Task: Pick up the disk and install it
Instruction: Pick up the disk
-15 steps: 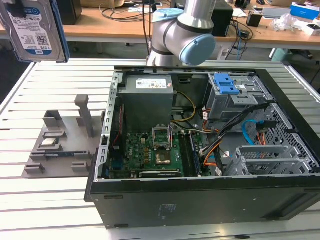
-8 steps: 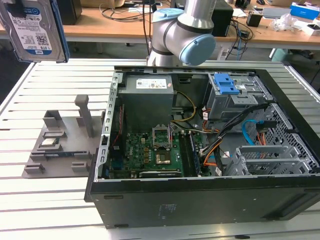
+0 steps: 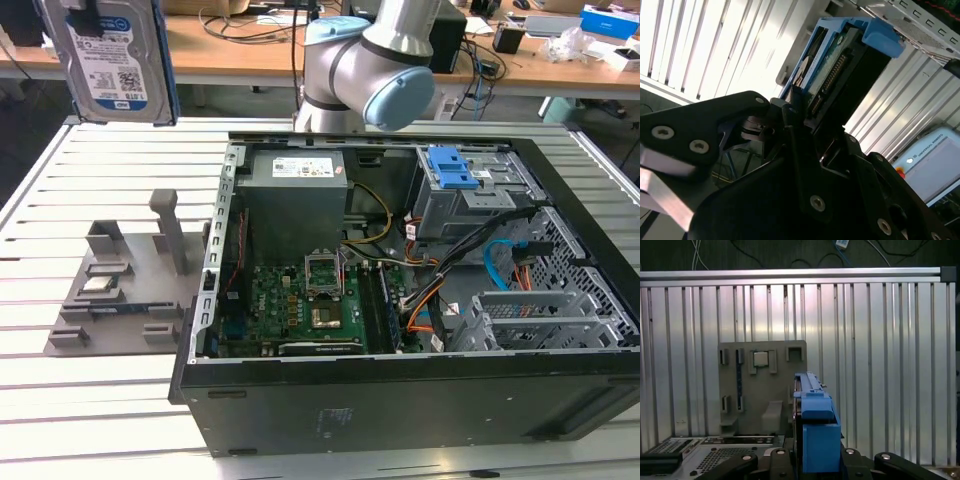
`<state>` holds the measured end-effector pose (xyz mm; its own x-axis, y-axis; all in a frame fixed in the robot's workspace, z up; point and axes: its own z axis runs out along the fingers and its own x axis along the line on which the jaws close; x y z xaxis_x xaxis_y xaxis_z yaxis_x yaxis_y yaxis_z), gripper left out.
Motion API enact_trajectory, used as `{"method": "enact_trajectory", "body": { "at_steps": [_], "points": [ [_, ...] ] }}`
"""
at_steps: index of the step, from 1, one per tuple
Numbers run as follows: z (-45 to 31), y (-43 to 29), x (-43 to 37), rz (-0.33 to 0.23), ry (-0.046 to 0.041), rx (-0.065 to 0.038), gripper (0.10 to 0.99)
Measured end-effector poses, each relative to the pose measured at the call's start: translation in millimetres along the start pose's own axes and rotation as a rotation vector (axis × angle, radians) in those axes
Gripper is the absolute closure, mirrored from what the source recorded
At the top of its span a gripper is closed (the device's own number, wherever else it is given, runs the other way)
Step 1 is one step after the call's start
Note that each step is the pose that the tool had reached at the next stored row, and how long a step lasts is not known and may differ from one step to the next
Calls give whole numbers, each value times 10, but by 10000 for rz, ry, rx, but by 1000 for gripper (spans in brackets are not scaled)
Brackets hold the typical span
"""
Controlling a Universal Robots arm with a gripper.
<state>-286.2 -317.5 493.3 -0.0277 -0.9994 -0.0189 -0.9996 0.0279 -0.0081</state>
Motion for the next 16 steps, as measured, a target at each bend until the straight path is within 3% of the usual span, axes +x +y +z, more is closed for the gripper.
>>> {"method": "enact_trajectory", "body": {
  "at_steps": [6, 10, 16],
  "points": [
    [4, -518, -17, 2, 32, -52, 725],
    [7, -712, -23, 2, 39, -67, 725],
    [9, -1078, -33, 2, 50, -88, 725]
  ]
}}
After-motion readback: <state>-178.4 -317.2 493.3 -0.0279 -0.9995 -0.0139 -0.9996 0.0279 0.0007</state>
